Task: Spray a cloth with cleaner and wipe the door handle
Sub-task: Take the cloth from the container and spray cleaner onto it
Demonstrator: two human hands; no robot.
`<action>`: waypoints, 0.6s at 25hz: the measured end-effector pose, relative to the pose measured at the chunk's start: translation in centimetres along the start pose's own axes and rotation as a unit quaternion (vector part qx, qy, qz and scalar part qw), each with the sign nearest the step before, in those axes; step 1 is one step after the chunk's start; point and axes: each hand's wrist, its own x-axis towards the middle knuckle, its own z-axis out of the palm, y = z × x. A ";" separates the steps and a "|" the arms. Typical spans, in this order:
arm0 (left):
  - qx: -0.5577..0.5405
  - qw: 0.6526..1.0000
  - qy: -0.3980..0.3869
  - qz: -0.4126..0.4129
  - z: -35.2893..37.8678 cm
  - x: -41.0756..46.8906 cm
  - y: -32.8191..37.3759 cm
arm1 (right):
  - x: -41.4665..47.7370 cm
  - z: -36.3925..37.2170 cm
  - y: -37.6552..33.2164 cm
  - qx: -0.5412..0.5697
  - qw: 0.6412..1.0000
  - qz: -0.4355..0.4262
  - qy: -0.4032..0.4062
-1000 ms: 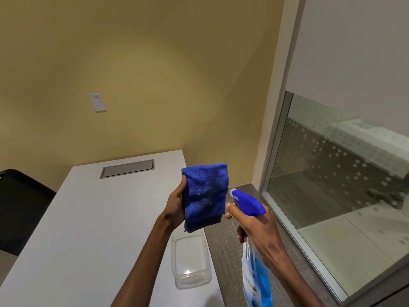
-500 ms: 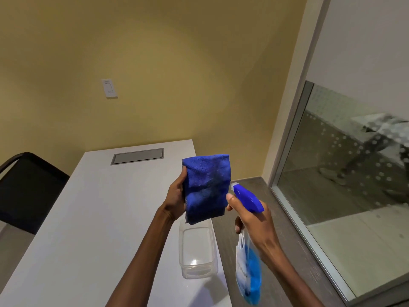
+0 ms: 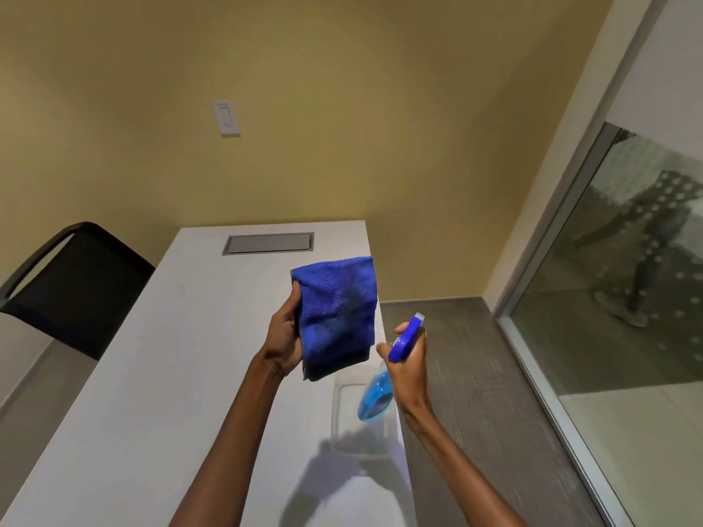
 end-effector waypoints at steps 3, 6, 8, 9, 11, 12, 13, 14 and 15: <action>-0.032 0.999 0.009 0.001 -2.0 1.1 1.0 | 2.3 2.6 2.8 -0.020 0.999 0.037 0.007; -0.045 0.999 0.009 -0.012 -3.1 2.2 1.4 | 4.2 4.3 5.4 -0.082 0.995 0.046 -0.015; -0.046 0.999 0.008 -0.021 -3.4 2.9 1.2 | 5.0 4.8 6.8 -0.103 0.993 0.056 -0.033; -0.049 0.998 0.007 -0.026 -3.5 3.3 1.1 | 5.4 4.9 7.4 -0.108 0.992 0.061 -0.036; -0.055 0.998 0.005 -0.031 -3.5 3.9 0.9 | 6.1 5.1 8.4 -0.114 0.991 0.062 -0.026; -0.055 0.998 0.003 -0.032 -3.4 4.1 0.9 | 6.5 5.1 8.8 -0.112 0.991 0.067 -0.024; -0.056 0.998 -0.001 -0.032 -3.3 4.4 0.8 | 6.7 5.2 9.1 -0.104 0.991 0.080 -0.028; -0.058 0.998 -0.006 -0.034 -3.2 4.7 0.7 | 7.0 5.3 9.3 -0.102 0.990 0.093 -0.036; -0.062 0.997 -0.012 -0.038 -3.1 4.9 0.6 | 7.2 5.4 9.7 -0.105 0.988 0.103 -0.042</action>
